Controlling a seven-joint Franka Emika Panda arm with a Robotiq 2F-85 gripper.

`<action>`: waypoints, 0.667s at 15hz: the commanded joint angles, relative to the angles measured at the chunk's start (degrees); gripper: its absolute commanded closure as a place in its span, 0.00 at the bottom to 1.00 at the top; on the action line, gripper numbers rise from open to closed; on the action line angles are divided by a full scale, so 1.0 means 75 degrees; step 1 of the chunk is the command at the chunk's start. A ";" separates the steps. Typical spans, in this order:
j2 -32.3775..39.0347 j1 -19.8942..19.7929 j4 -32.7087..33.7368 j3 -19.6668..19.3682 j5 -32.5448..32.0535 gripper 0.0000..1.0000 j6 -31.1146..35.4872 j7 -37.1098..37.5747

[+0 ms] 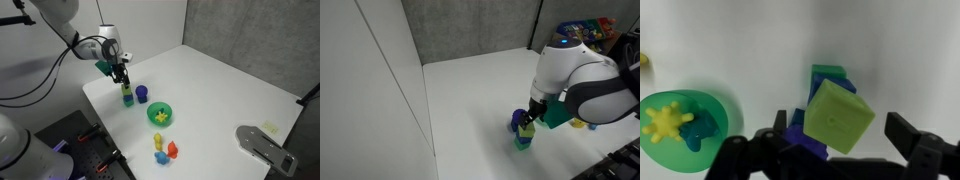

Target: Pick up the light green block and place it in the green bowl

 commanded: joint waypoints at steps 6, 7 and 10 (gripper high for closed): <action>0.0968 0.0505 0.0807 -0.0400 0.0245 0.00 -0.0078 0.0084; 0.0984 0.0566 0.0792 -0.0446 0.0214 0.00 -0.0052 0.0110; 0.0988 0.0623 0.0802 -0.0476 0.0255 0.34 -0.0089 0.0048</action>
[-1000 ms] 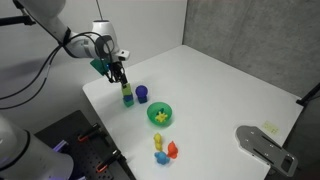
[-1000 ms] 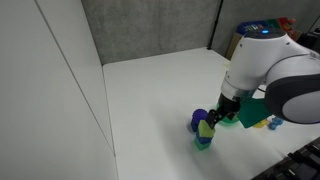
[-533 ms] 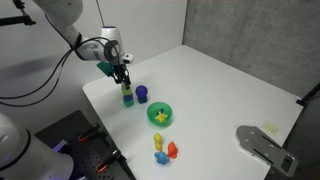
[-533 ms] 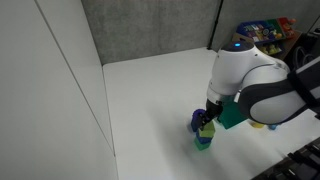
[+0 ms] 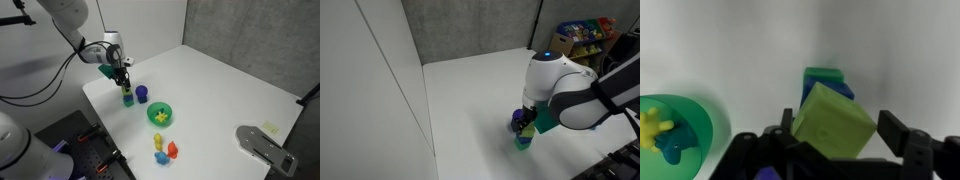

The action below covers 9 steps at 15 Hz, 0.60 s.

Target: Pick up the light green block and place it in the green bowl

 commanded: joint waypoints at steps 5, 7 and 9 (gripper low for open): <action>-0.0308 -0.0124 0.0175 0.0123 0.0682 0.62 -0.0305 -0.0419; -0.0533 -0.0244 0.0200 0.0162 0.1033 0.66 -0.0444 -0.0677; -0.0705 -0.0314 0.0231 0.0024 0.1175 0.67 -0.0548 -0.0768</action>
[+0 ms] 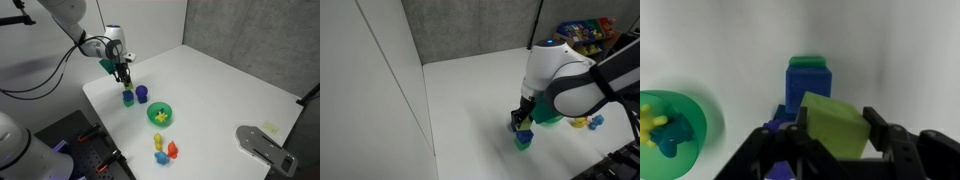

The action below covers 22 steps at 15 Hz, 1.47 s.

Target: Pick up the light green block and place it in the green bowl

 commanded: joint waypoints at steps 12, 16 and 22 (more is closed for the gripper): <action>0.0082 -0.1094 0.0213 -0.1496 -0.0700 0.67 -0.0608 -0.0016; 0.0393 -0.1134 0.0174 -0.1733 -0.0803 0.67 -0.0542 0.0020; 0.0237 -0.1400 0.0160 -0.1546 -0.0226 0.00 -0.0747 -0.0404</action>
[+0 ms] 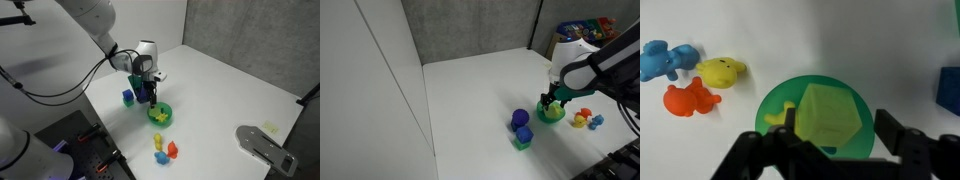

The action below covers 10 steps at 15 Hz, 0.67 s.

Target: Pick up the light green block and place it in the green bowl

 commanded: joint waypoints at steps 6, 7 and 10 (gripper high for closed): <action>-0.1503 -0.0556 0.0199 0.0749 0.1377 0.00 -0.0977 -0.1549; -0.1788 -0.0631 0.0197 0.0885 0.1591 0.00 -0.1232 -0.1900; -0.2560 -0.0729 0.0143 0.1128 0.1980 0.00 -0.2036 -0.2762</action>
